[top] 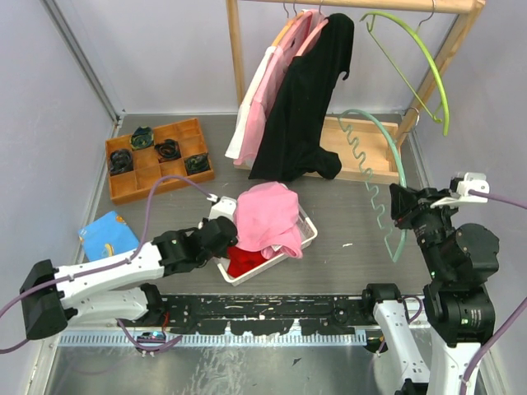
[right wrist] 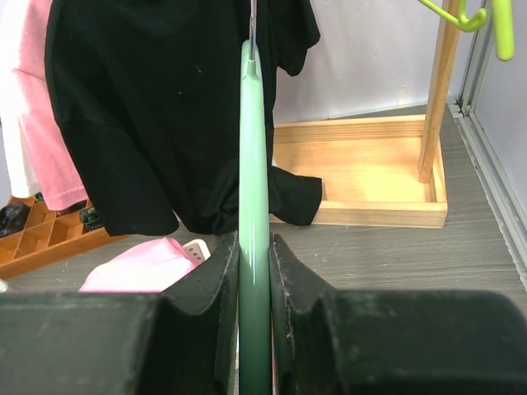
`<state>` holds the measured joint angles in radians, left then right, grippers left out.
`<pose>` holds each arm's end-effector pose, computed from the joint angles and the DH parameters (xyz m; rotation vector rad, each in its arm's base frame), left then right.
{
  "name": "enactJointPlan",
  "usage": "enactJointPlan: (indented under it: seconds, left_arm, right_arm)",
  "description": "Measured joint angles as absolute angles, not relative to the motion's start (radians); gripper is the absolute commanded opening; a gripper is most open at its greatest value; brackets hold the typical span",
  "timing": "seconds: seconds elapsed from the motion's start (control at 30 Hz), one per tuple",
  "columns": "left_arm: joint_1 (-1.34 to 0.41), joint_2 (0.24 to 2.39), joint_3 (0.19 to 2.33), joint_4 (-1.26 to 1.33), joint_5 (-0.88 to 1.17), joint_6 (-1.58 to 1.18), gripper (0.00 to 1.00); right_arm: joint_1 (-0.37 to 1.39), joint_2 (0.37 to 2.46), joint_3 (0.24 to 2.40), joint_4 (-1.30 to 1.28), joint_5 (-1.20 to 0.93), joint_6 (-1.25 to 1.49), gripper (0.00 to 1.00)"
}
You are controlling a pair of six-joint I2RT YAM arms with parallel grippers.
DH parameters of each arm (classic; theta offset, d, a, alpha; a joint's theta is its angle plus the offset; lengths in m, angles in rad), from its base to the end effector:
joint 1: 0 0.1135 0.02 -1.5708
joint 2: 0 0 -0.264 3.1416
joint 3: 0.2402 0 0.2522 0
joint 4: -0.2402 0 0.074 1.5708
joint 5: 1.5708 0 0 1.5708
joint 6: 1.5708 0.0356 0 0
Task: Remove the t-shirt from the hanger
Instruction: Place the T-shirt in the bin, then place the hanger on the clothesline.
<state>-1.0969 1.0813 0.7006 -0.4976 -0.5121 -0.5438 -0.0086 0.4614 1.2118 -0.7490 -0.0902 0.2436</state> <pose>0.1126 -0.1813 0.2303 0.4198 2.2759 -0.1966 0.0313 0.0029 0.4421 0.1274 1.5699 0.2552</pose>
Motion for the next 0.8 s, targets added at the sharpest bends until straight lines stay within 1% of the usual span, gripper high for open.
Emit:
enactJointPlan:
  seconds: [0.07,0.23,0.63,0.8]
  left_arm:
    - [-1.098,1.05,0.718,-0.529,-0.511,-0.545,0.31]
    - [-1.098,0.954,0.757,-0.582,-0.508,-0.544,0.42]
    - [-1.101,0.741,0.818,-0.724,-0.531,-0.544,0.49]
    - [-1.101,0.661,0.818,-0.731,-0.545,-0.532,0.59]
  right_arm:
    - [-0.009,0.478,1.212,-0.74,-0.089,0.243,0.01]
    - [-0.009,0.527,1.211,-0.715,-0.068,0.233,0.01]
    - [-0.009,0.64,1.229,-0.668,-0.002,0.177,0.01]
    - [-0.009,0.717,1.271,-0.614,0.004,0.154,0.01]
